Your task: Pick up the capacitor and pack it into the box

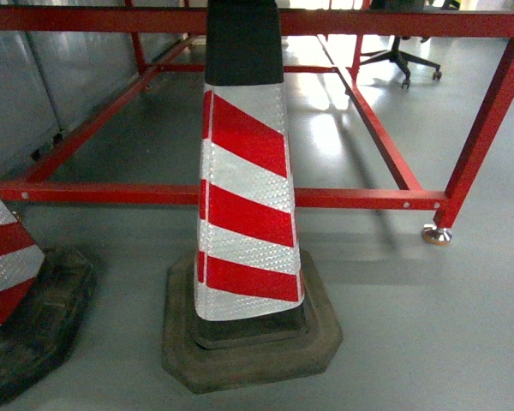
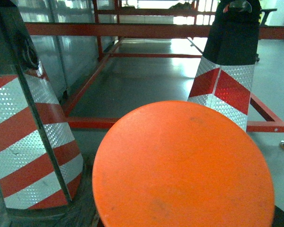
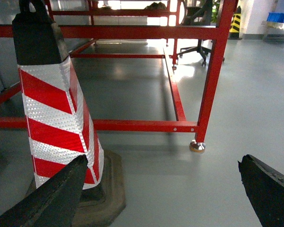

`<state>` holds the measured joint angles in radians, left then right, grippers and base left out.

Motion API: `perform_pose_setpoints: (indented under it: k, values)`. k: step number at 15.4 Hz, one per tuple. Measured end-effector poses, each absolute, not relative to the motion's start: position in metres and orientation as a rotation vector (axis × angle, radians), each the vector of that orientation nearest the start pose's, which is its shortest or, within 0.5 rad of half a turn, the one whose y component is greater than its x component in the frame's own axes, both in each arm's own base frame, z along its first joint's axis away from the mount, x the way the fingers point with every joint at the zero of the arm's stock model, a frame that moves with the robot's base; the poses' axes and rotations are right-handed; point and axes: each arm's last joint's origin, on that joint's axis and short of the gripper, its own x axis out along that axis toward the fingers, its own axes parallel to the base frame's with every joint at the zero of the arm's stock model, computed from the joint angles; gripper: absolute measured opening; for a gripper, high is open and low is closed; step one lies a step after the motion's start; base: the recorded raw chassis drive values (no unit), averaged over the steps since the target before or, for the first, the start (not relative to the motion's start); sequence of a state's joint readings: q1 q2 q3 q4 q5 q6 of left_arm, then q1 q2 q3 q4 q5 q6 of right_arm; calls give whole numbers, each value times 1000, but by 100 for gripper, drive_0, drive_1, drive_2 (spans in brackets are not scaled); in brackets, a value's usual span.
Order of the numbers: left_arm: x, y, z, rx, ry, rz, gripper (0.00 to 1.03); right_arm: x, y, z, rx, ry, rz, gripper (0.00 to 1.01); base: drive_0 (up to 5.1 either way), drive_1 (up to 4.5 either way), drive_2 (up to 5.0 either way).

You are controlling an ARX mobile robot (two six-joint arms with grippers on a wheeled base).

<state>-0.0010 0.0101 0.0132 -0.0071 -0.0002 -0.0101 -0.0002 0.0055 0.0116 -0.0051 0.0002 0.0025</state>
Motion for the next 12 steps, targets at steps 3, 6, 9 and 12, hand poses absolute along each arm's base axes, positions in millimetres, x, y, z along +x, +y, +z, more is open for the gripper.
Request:
perform_pose_setpoints:
  k: [3,6,9,12]
  values:
    - [98,0,167,-10,4,-1,44,97,0,167,2,-1,0,98,0,0,0]
    - [98,0,167,-10,4,-1,44,97,0,167,2,-1,0,98,0,0,0]
    - [98,0,167,-10,4,-1,44,97,0,167,2,-1,0,98,0,0,0]
    - [98,0,167,-10,4,-1,44,97,0,167,2,-1,0,98,0,0,0]
